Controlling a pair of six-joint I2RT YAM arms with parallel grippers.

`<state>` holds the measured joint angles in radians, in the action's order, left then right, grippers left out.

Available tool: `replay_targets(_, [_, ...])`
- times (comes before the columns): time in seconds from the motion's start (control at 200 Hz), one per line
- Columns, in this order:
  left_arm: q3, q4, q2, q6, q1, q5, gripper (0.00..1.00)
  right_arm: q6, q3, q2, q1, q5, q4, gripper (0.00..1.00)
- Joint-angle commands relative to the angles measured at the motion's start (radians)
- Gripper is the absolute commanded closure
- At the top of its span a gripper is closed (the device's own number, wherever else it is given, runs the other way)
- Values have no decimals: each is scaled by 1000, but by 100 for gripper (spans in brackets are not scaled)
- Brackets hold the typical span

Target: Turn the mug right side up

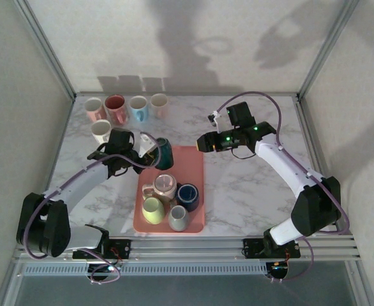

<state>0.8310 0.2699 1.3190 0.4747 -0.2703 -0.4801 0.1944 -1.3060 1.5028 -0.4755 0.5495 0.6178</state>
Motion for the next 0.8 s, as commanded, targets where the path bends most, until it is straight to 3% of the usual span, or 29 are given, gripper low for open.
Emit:
replay_targets(0.0, [60, -119, -63, -123, 8, -61, 100, 1, 7, -35, 6, 20, 5, 43])
replay_targets(0.526, [65, -327, -137, -453, 11, -98, 100, 23, 18, -58, 7, 80, -38, 43])
replay_targets(0.796, [31, -544, -172, -729, 9, -98, 100, 143, 64, -59, 12, 253, -207, 43])
